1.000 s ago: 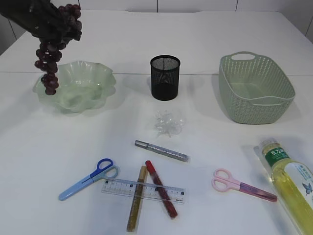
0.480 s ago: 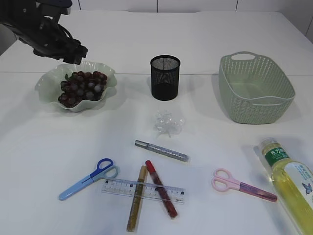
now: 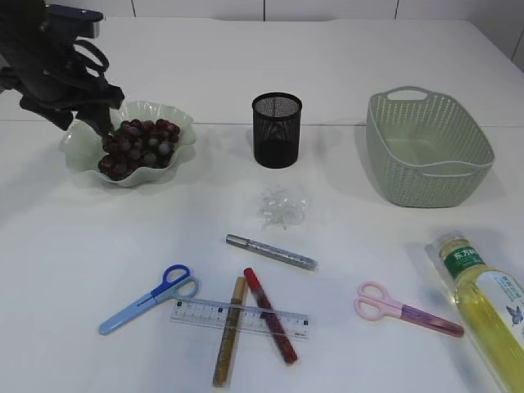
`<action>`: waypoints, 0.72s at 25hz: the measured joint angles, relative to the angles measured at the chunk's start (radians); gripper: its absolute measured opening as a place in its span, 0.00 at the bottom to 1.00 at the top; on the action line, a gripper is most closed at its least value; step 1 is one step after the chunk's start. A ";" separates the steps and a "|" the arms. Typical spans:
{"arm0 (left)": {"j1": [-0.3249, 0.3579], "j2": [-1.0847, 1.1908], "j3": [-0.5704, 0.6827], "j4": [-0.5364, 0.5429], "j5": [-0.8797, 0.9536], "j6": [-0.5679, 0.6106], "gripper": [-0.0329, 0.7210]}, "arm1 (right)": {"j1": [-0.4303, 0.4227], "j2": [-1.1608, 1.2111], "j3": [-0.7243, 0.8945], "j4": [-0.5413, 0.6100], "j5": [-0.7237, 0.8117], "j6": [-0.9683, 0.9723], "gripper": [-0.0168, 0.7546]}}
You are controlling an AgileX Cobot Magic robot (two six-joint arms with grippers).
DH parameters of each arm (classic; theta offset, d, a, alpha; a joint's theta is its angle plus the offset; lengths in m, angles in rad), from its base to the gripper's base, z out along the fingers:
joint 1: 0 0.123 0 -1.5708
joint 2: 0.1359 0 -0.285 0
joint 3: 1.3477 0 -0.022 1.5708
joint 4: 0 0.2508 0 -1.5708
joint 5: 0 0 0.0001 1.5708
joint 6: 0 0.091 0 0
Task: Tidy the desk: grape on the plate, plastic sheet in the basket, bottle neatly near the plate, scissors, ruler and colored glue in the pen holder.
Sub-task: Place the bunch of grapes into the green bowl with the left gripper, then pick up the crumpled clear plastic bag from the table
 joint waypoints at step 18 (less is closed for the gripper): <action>0.000 -0.199 0.191 -0.119 0.220 0.101 0.56 | 0.000 0.016 0.000 0.127 0.000 0.000 0.68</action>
